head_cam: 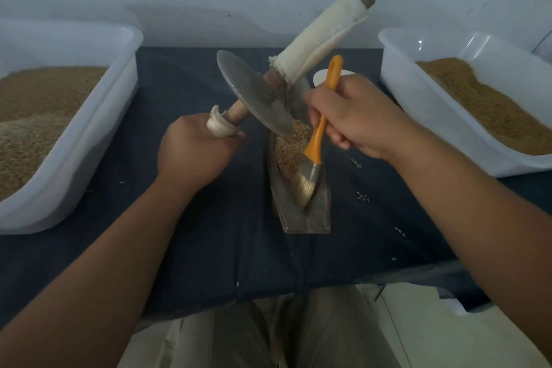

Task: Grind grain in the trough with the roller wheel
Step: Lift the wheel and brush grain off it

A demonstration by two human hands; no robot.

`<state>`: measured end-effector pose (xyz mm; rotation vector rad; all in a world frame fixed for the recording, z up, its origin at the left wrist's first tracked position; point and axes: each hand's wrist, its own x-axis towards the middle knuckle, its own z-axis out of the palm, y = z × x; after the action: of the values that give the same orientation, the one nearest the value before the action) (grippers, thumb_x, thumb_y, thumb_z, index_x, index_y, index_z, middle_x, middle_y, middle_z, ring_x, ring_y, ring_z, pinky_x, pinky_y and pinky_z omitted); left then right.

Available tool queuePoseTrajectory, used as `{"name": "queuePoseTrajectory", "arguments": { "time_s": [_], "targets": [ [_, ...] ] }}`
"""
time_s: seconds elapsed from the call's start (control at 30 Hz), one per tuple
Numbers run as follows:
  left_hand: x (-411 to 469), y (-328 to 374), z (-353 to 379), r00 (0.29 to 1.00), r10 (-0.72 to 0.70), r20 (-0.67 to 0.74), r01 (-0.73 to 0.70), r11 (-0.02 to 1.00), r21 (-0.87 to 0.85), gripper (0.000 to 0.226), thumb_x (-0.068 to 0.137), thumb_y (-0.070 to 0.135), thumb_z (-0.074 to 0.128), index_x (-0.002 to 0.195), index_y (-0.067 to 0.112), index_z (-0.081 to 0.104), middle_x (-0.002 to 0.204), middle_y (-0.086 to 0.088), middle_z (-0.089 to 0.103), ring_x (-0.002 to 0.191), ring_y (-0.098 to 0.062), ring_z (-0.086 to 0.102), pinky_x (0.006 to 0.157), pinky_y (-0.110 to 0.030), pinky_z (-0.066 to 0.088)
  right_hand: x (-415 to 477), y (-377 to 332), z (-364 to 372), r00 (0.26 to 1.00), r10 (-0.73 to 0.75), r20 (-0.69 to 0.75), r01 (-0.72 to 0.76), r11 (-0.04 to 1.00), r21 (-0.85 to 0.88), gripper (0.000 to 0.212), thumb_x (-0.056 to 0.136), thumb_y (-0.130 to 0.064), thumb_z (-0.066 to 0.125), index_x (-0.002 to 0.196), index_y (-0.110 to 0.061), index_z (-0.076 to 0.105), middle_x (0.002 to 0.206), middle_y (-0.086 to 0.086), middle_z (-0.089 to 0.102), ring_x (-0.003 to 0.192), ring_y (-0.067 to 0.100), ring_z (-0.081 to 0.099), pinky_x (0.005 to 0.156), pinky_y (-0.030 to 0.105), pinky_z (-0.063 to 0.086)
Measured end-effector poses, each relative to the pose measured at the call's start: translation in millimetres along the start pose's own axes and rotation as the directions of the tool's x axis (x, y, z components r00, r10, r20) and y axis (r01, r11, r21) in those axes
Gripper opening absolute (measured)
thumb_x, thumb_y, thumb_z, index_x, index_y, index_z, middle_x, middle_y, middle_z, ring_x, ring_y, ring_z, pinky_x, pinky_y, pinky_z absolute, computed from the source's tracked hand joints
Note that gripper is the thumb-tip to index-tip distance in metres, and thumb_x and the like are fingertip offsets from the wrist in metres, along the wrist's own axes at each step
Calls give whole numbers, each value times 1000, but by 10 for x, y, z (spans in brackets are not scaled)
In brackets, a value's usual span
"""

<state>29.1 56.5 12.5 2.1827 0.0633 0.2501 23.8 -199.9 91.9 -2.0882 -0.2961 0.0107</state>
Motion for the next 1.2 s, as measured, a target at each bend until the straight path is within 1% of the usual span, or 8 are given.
{"name": "queuePoseTrajectory", "arguments": {
  "time_s": [0.13, 0.3, 0.4, 0.5, 0.63, 0.8, 0.97, 1.2],
  "targets": [
    [8, -13, -7, 1000, -10, -10, 10, 1000, 1, 20, 68, 58, 72, 70, 40, 65, 62, 18, 64, 62, -9, 63, 58, -30, 41, 14, 92, 88, 996, -36, -85, 21, 986, -166, 48, 102, -41, 54, 62, -18, 66, 44, 4, 56, 35, 16, 50, 43, 17, 41],
    [-1, -15, 11, 1000, 3, -17, -3, 1000, -1, 17, 70, 57, 73, 74, 41, 66, 63, 17, 65, 61, -10, 64, 57, -30, 43, 40, 0, -136, 995, 60, -85, -55, 997, 59, 45, 98, -44, 57, 60, -23, 69, 43, 0, 49, 36, 16, 43, 38, 20, 34],
    [-6, -14, 23, 1000, 19, -13, -19, 1000, 11, 17, 71, 57, 73, 76, 43, 66, 66, 18, 66, 61, -9, 63, 57, -30, 43, -34, 52, -5, 1000, -5, -14, 4, 997, -77, 45, 101, -40, 55, 63, -18, 67, 44, 2, 53, 35, 16, 47, 40, 21, 40],
    [-2, -37, 33, 999, 38, -23, -37, 999, 18, 22, 73, 55, 76, 73, 35, 66, 68, 18, 66, 63, -11, 64, 58, -32, 44, -41, 71, 22, 990, -95, -106, 74, 979, -191, 49, 106, -40, 53, 65, -17, 67, 46, 5, 57, 38, 17, 53, 50, 19, 46],
    [1, -51, 39, 999, 21, -33, -20, 999, 34, 22, 73, 56, 76, 74, 36, 66, 67, 20, 66, 61, -8, 63, 56, -31, 43, -40, 45, -134, 991, -46, -124, 46, 999, -3, 50, 103, -48, 54, 64, -19, 68, 45, 3, 52, 39, 17, 47, 43, 25, 42],
    [16, -57, 47, 999, 8, -33, -7, 1000, 30, 21, 76, 51, 80, 74, 35, 67, 68, 20, 67, 67, 0, 63, 55, -30, 41, -137, 132, -101, 988, -127, -88, 106, 971, -213, 48, 106, -44, 51, 65, -25, 68, 48, 4, 58, 40, 16, 55, 50, 17, 46],
    [25, -53, 42, 999, -7, -44, 10, 998, 69, 30, 79, 51, 81, 68, 27, 66, 70, 26, 66, 60, -5, 62, 55, -28, 39, -300, 124, -415, 929, -65, -365, 125, 982, 144, 43, 104, -42, 54, 72, -17, 69, 52, 8, 52, 45, 20, 47, 42, 25, 38],
    [16, -63, 47, 999, -4, -34, 6, 998, 64, 31, 78, 52, 80, 68, 27, 66, 70, 22, 67, 64, -9, 64, 58, -31, 44, -592, 292, -406, 962, -108, -252, 126, 990, 57, 39, 104, -46, 54, 80, -21, 73, 58, 9, 61, 47, 22, 56, 43, 27, 42]
  ]
}}
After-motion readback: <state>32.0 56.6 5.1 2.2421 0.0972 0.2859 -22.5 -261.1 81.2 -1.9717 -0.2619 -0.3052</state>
